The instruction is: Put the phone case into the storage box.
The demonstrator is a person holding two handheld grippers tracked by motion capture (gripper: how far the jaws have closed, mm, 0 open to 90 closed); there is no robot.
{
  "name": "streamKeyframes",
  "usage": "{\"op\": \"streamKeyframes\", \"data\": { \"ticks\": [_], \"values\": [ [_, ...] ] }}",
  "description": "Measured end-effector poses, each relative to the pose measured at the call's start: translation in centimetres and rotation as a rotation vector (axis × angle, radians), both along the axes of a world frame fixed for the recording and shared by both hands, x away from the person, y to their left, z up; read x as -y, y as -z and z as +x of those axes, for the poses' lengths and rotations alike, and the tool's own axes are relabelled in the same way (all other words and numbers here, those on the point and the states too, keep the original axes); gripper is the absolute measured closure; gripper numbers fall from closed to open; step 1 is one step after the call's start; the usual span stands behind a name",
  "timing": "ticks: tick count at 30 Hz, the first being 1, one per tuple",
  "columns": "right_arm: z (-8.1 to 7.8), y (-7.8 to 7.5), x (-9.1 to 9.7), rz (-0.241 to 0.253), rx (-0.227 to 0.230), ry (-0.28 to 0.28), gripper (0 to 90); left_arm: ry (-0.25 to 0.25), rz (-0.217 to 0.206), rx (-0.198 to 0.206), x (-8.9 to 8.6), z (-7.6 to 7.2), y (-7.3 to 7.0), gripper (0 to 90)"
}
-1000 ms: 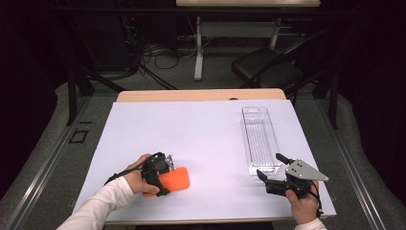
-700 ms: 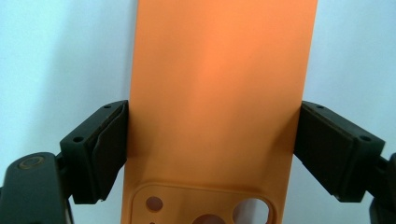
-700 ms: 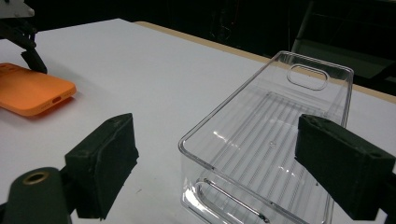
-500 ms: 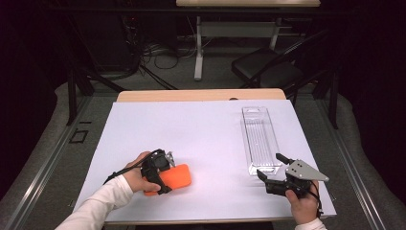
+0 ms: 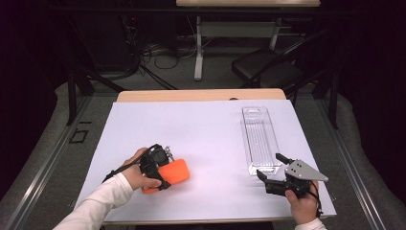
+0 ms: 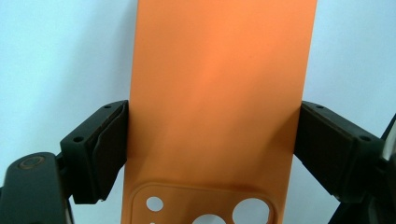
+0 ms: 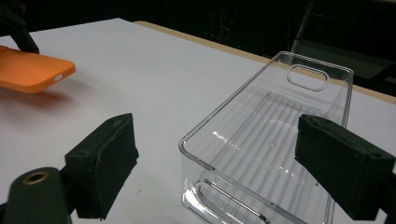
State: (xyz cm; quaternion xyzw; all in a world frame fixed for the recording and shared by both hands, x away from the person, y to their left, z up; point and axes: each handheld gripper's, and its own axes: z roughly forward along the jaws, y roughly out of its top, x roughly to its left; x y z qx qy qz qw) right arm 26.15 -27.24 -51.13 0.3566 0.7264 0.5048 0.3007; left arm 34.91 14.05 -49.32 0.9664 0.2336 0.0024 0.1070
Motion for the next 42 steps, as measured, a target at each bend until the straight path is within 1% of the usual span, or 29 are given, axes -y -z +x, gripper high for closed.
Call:
{"op": "streamKeyframes", "data": {
  "ticks": [4,5,8,12,14,15,17,19,20,21,23,26,27,28,30,31,34,35,36,42],
  "values": [
    [0.0,0.0,-0.1,-0.002,0.002,0.005,12.2,-0.019,-0.007,-0.002,0.0,0.1,-0.6,14.5],
    [0.0,-0.1,-0.1,-0.006,0.004,0.009,12.2,-0.026,-0.015,-0.003,0.0,0.2,-0.8,14.5],
    [-0.1,-0.2,-0.2,-0.006,0.012,0.014,12.1,-0.019,-0.016,0.001,0.2,0.2,-1.4,14.5],
    [-0.1,-0.3,-0.2,-0.009,0.010,0.019,12.1,-0.013,-0.018,0.003,0.4,0.3,-2.2,14.5],
    [-0.1,-0.3,-0.2,-0.009,0.013,0.019,12.2,-0.019,-0.021,0.010,0.4,0.3,-2.6,14.5],
    [-0.1,-0.3,-0.2,-0.009,0.014,0.019,12.2,-0.022,-0.024,0.004,0.5,0.3,-2.8,14.5],
    [-0.1,-0.4,-0.3,-0.010,0.018,0.023,12.1,-0.030,-0.027,0.009,0.6,0.5,-3.3,14.5],
    [-0.1,-0.5,-0.3,-0.008,0.018,0.023,12.1,-0.029,-0.029,0.007,0.7,0.6,-3.4,14.5],
    [-0.1,-0.6,-0.4,-0.009,0.017,0.023,12.1,-0.036,-0.030,0.012,0.8,0.6,-3.6,14.5],
    [-0.1,-0.6,-0.5,-0.009,0.015,0.025,12.1,-0.034,-0.024,0.011,0.9,0.7,-3.7,14.5],
    [-0.1,-0.8,-0.6,-0.012,0.019,0.021,12.1,-0.030,-0.033,0.013,1.1,0.7,-3.8,14.5],
    [-0.1,-1.0,-1.2,-0.011,0.021,0.003,12.1,-0.023,-0.030,0.011,1.5,0.8,-4.0,14.5],
    [-0.1,-1.2,-1.6,-0.019,0.017,-0.007,12.1,-0.020,-0.033,0.009,1.7,0.8,-4.1,14.5],
    [-0.1,-1.2,-1.6,-0.019,0.017,-0.007,12.1,-0.020,-0.036,0.012,1.9,0.8,-4.1,14.5],
    [-0.1,-1.4,-2.0,-0.026,0.018,-0.022,12.1,-0.012,-0.034,0.012,2.2,0.9,-4.3,14.5],
    [-0.1,-1.7,-2.5,-0.025,0.027,-0.039,12.1,-0.012,-0.038,0.010,2.4,1.0,-4.3,14.5],
    [-0.1,-2.0,-2.9,-0.027,0.026,-0.054,12.1,-0.009,-0.039,0.012,3.1,1.2,-4.5,14.6],
    [0.0,-2.2,-3.3,-0.035,0.029,-0.064,12.0,-0.005,-0.030,0.015,3.3,1.3,-4.6,14.6],
    [0.1,-2.2,-3.6,-0.038,0.032,-0.068,12.0,-0.011,-0.032,0.019,3.4,1.3,-4.7,14.6],
    [1.0,-2.8,-5.4,-0.057,0.047,-0.102,12.0,-0.005,-0.021,0.019,4.5,1.6,-5.3,14.7]
  ]
}}
